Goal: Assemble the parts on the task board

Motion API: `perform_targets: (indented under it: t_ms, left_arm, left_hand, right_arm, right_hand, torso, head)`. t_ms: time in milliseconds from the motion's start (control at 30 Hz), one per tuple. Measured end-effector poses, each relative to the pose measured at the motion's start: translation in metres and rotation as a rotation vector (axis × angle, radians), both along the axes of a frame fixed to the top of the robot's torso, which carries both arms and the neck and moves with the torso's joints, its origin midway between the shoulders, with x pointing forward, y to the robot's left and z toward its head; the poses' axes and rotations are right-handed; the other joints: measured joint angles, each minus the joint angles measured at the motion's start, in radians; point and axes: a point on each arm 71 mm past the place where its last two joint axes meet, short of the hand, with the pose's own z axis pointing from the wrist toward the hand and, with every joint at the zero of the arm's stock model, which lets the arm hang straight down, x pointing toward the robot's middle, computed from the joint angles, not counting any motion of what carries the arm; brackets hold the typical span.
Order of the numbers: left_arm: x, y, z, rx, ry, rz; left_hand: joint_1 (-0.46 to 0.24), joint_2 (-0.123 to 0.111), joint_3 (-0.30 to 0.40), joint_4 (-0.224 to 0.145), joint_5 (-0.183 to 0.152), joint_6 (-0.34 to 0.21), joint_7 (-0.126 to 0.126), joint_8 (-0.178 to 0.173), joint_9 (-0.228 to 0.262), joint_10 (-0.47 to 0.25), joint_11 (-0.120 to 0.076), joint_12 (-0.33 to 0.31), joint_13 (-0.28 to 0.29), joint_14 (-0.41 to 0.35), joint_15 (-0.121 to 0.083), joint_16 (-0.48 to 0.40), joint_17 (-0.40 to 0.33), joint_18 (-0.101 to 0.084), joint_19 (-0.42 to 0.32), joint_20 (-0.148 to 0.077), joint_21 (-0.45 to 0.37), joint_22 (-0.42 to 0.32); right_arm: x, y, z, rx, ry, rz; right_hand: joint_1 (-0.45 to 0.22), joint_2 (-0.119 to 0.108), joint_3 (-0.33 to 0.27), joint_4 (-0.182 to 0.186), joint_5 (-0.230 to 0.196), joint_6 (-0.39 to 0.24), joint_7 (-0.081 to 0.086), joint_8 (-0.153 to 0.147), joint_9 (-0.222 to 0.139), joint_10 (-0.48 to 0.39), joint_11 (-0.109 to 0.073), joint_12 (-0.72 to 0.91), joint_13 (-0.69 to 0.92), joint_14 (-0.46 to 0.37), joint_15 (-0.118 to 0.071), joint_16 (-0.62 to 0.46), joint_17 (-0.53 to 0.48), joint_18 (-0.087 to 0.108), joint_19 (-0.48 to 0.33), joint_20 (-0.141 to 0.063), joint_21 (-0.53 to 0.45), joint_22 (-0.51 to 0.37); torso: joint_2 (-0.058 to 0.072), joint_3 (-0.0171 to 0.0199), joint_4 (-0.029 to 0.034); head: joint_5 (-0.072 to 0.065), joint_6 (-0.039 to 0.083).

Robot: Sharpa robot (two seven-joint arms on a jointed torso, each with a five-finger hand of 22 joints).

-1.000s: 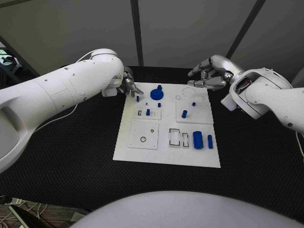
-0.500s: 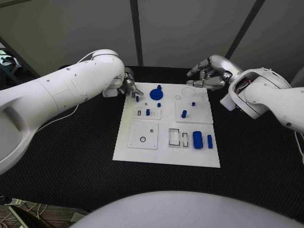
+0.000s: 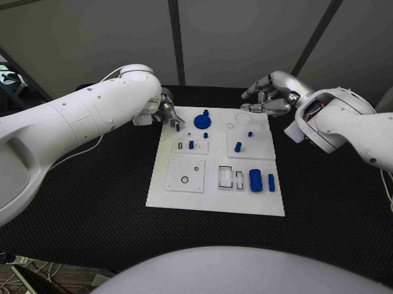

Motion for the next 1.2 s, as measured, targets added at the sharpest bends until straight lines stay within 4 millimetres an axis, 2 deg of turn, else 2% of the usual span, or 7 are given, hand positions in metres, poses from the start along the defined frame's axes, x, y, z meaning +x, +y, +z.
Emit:
perform_targets:
  t_ms: [433,467,733,800,1000,1133,1200]
  left_arm:
    - [0.0004,0.0005,-0.0011,0.001,0.010,-0.005]
    - [0.0004,0.0003,-0.0012,0.000,0.011,-0.006]
    - [0.0002,-0.0003,-0.0021,-0.013,0.023,-0.009]
    - [0.0001,-0.0004,-0.0022,-0.019,0.026,-0.009]
    - [-0.0003,-0.0006,-0.0025,-0.038,0.034,-0.006]
    - [-0.0012,-0.0001,-0.0027,-0.055,0.042,-0.003]
    - [-0.0019,0.0006,-0.0027,-0.063,0.045,-0.001]
  left_hand:
    - [0.030,0.020,0.014,-0.019,0.000,0.006,-0.006,-0.004,-0.008,0.004,-0.004,0.000,-0.004,0.000,0.000,0.000,0.000,0.000,0.000,0.000,0.000,0.000]
    - [0.034,0.015,0.017,-0.022,0.000,0.007,-0.007,-0.004,-0.008,0.004,-0.004,0.000,-0.005,0.000,0.000,0.000,0.000,0.000,0.000,0.000,0.000,0.000]
    - [0.086,0.040,0.052,-0.058,0.004,0.011,-0.011,-0.008,-0.016,0.000,-0.007,0.000,-0.013,0.000,0.000,0.000,0.000,0.000,0.000,0.000,0.000,0.000]
    - [0.100,0.052,0.070,-0.074,0.004,0.011,-0.011,-0.008,-0.018,0.000,-0.007,0.000,-0.015,0.002,-0.002,0.000,0.000,0.000,0.002,-0.002,0.000,0.000]
    - [0.145,0.049,0.183,-0.135,0.008,0.010,-0.010,-0.011,-0.021,0.000,-0.014,-0.014,-0.025,0.004,-0.004,0.000,0.002,0.000,0.006,-0.006,0.000,0.000]
    - [0.146,0.046,0.232,-0.116,0.008,0.008,-0.008,0.017,-0.013,0.006,-0.017,-0.020,-0.033,0.004,-0.004,0.006,0.005,0.000,0.007,-0.007,0.000,0.000]
    - [0.127,0.027,0.278,-0.125,0.008,0.007,-0.010,0.036,0.016,0.010,-0.020,-0.021,-0.035,0.004,-0.004,0.007,0.006,0.000,0.007,-0.007,0.000,0.000]
  right_arm:
    - [0.0000,0.0006,-0.0001,0.000,0.001,0.002]
    - [0.0000,0.0007,-0.0001,0.000,0.001,0.002]
    - [0.0000,0.0009,-0.0001,0.000,0.001,0.002]
    - [0.0000,0.0010,-0.0001,0.000,0.001,0.002]
    - [0.0000,0.0012,-0.0001,0.000,0.001,0.003]
    - [0.0001,0.0013,-0.0001,0.000,0.001,0.003]
    - [0.0001,0.0013,-0.0001,0.000,0.001,0.003]
  right_hand:
    - [0.000,0.000,0.000,0.000,0.000,0.000,0.000,0.000,0.000,0.000,0.000,0.000,0.000,0.000,0.000,0.000,0.000,0.000,0.000,0.000,0.000,0.000]
    - [0.000,0.000,0.000,0.000,0.000,0.000,0.000,0.000,0.000,0.000,0.000,0.000,0.000,0.000,0.000,0.000,0.000,0.000,0.000,0.000,0.000,0.000]
    - [0.000,0.000,0.000,0.000,0.000,0.000,0.000,0.000,0.000,0.000,0.000,0.000,0.000,0.000,0.000,0.000,0.000,0.000,0.000,0.000,0.000,0.000]
    - [0.000,0.000,0.000,0.000,0.001,0.000,0.000,0.000,0.000,0.000,0.000,0.000,0.000,0.000,0.000,0.000,0.000,0.000,0.000,0.000,-0.001,0.000]
    - [-0.004,0.004,0.000,0.000,0.007,0.000,0.000,0.000,0.000,0.000,0.000,0.000,0.000,0.000,0.000,0.000,0.000,0.000,0.000,0.000,-0.004,-0.001]
    - [-0.004,0.004,0.000,0.000,0.007,0.000,0.000,0.000,0.000,0.000,0.000,0.000,0.000,0.000,0.000,0.000,0.000,0.000,0.000,0.000,-0.004,-0.001]
    - [-0.004,0.004,0.000,0.000,0.007,0.000,0.000,0.000,0.000,0.000,0.000,0.000,0.000,0.000,0.000,0.000,0.000,0.000,0.000,0.000,-0.004,-0.001]
  torso:
    - [0.000,0.0000,0.0003]
    - [0.000,0.0000,0.0003]
    - [0.000,0.0000,0.0005]
    - [0.000,0.0000,0.0007]
    - [0.000,-0.0001,0.0007]
    - [-0.001,-0.0002,0.0012]
    - [-0.001,-0.0004,0.0012]
  head:
    - [-0.001,0.000]
    - [-0.001,0.000]
    - [-0.001,0.000]
    - [-0.001,0.000]
    - [0.000,0.000]
    - [0.001,0.000]
    - [0.001,0.000]
